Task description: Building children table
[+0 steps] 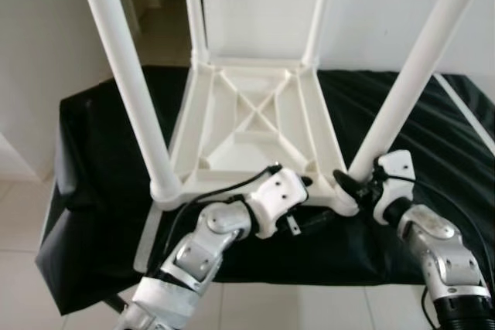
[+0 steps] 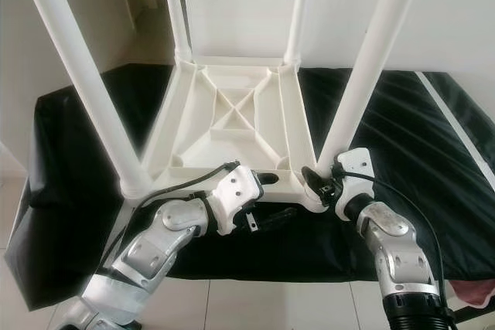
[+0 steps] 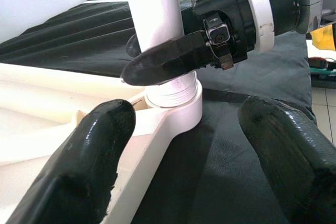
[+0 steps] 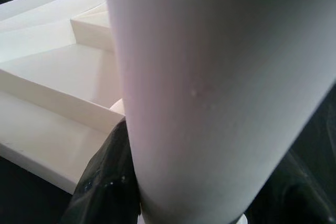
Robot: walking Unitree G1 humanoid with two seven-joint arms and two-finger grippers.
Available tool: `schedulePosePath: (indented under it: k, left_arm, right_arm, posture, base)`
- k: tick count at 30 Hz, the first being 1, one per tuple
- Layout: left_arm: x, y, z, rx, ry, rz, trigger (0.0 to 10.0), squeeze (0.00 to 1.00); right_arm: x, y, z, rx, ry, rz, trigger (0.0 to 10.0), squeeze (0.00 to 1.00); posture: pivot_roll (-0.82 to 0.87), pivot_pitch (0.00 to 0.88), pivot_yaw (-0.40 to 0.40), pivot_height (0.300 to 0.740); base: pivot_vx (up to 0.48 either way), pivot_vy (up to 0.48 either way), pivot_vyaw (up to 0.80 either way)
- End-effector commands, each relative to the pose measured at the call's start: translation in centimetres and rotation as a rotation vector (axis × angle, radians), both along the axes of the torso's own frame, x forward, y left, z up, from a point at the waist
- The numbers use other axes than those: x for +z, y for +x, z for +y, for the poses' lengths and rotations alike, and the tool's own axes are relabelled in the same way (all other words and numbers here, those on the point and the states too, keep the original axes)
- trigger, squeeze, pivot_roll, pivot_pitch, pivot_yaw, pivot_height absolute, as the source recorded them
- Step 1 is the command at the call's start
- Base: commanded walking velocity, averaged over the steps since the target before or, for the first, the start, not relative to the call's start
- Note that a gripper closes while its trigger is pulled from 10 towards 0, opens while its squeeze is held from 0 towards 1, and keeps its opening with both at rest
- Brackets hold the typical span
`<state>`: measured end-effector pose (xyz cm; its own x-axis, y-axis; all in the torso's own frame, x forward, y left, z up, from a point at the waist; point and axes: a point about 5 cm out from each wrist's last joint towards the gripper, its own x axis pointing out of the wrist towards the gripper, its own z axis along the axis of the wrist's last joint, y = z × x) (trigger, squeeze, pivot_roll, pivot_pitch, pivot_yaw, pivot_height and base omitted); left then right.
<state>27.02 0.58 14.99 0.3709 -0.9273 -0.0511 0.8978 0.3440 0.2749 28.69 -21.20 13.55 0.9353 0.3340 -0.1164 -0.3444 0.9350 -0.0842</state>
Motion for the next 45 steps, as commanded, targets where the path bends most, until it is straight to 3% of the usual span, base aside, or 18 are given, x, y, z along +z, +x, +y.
schedulePosePath:
  k: [1,9,13,19,23,28,29,31,32,35,45]
  left_arm:
    - [-0.1,-0.2,-0.2,-0.024,0.012,-0.001,10.0,0.0]
    - [-0.4,-0.2,-0.2,-0.019,0.027,0.001,10.0,0.0]
    - [-0.4,-0.3,-0.1,-0.011,0.013,0.004,10.0,0.0]
    - [-0.6,-0.5,-0.2,-0.002,0.005,0.003,10.0,0.0]
    - [-0.6,-0.3,-0.3,0.007,0.005,-0.002,10.0,0.0]
    - [-0.6,-0.3,-0.2,0.017,0.007,-0.007,10.0,0.0]
    - [-0.7,-0.3,-0.2,0.022,0.007,-0.009,10.0,0.0]
    - [-0.7,-0.3,-0.2,0.022,0.007,-0.009,10.0,0.0]
    - [-0.7,-0.3,-0.2,0.031,0.005,-0.009,10.0,0.0]
    - [-0.6,-0.3,-0.3,0.04,0.0,-0.009,10.0,0.0]
    - [-0.1,-0.1,0.0,0.04,-0.012,-0.006,10.0,0.0]
  right_arm:
    - [-1.8,-0.5,-0.1,-0.058,-0.006,0.092,10.0,0.0]
    - [-2.2,-0.5,0.0,-0.222,0.042,0.107,10.0,0.0]
    - [-2.5,-1.5,0.8,-0.291,0.087,0.127,10.0,0.0]
    - [-3.0,-2.5,1.5,-0.485,0.174,0.151,10.0,0.0]
    - [-3.2,-3.0,2.1,-0.591,0.173,0.124,10.0,0.0]
    - [-3.3,-3.2,2.0,-0.709,0.193,0.115,10.0,0.0]
    - [-3.2,-3.3,1.8,-0.792,0.212,0.114,10.0,0.0]
    - [-3.2,-3.3,1.8,-0.792,0.212,0.114,10.0,0.0]
    - [-3.0,-3.4,1.7,-0.864,0.232,0.107,10.0,0.0]
    - [-2.8,-3.5,2.1,-0.913,0.22,0.104,10.0,0.0]
    - [-1.9,-2.7,2.2,-0.884,0.201,0.039,10.0,0.0]
  posture:
    - [-0.01,0.0,-0.013,0.74]
    - [-0.01,0.0,-0.014,0.74]
    - [-0.01,0.0,-0.024,0.74]
    - [-0.01,0.0,-0.028,0.74]
    - [-0.01,0.0,-0.028,0.74]
    - [0.0,0.0,-0.034,0.74]
    - [0.0,0.0,-0.038,0.74]
    - [0.0,0.0,-0.038,0.74]
    - [0.0,0.0,-0.038,0.74]
    - [0.0,0.0,-0.039,0.74]
    - [0.02,0.0,-0.054,0.74]
  base:
    - [0.0,0.0,0.0]
    - [0.0,0.0,0.0]
    - [0.0,0.0,0.0]
    - [0.0,0.0,0.0]
    - [0.0,0.0,0.0]
    - [0.0,0.0,0.0]
    - [0.0,0.0,0.0]
    - [0.0,0.0,0.0]
    - [0.0,0.0,0.0]
    - [0.0,0.0,0.0]
    - [0.0,0.0,0.0]
